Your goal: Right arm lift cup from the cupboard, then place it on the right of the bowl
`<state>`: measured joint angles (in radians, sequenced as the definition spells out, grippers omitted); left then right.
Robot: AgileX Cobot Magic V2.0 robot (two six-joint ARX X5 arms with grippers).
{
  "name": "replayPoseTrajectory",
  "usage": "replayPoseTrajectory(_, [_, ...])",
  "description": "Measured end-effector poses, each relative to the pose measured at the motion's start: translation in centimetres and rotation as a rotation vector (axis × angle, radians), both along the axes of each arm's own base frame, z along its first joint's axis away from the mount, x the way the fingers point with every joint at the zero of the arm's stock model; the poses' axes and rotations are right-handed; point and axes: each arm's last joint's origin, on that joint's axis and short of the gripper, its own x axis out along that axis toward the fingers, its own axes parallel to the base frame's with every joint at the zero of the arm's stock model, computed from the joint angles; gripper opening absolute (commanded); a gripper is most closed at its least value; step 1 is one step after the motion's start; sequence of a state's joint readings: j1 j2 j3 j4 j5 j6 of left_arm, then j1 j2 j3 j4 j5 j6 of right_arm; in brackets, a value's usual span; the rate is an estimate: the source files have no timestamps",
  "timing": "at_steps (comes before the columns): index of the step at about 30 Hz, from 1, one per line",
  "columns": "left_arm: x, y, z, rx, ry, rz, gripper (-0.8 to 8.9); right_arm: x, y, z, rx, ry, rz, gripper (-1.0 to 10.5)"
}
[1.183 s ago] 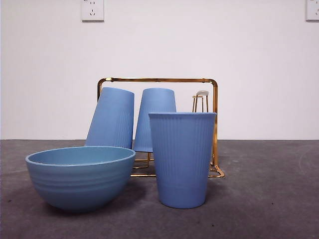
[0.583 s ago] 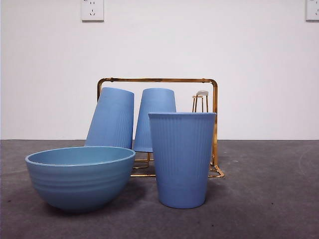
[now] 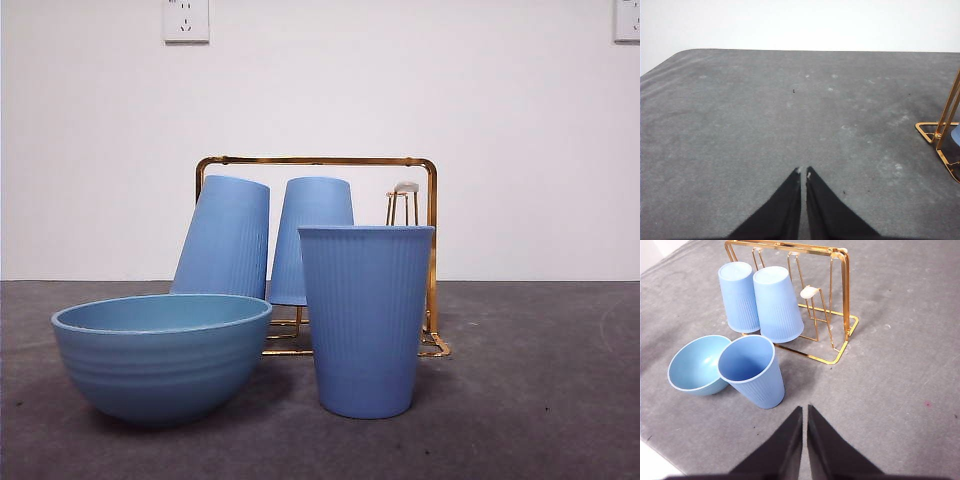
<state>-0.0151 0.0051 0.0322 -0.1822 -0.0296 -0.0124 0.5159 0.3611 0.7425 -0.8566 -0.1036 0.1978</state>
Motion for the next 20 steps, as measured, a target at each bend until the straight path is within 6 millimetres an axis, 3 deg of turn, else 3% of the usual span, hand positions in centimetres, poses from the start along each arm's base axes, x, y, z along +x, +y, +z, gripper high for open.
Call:
replayPoseTrajectory(5, [0.0,0.0,0.0,0.0,0.0,0.0,0.15,0.0,-0.1,0.2,0.005,-0.025,-0.02,0.1])
replayPoseTrajectory(9, [0.0,0.0,0.0,0.0,0.0,0.0,0.15,0.4,-0.8,0.8,0.095,-0.241,-0.164,0.1])
replayPoseTrajectory(14, [0.0,0.0,0.0,-0.002,0.0,0.0,0.15,1.9,-1.7,-3.2,0.023,-0.469,-0.379,0.1])
replayPoseTrajectory(20, [0.0,0.0,0.0,-0.003,0.0,0.0,0.15,3.5,-2.6,-10.5,-0.064,-0.453,-0.543,0.1])
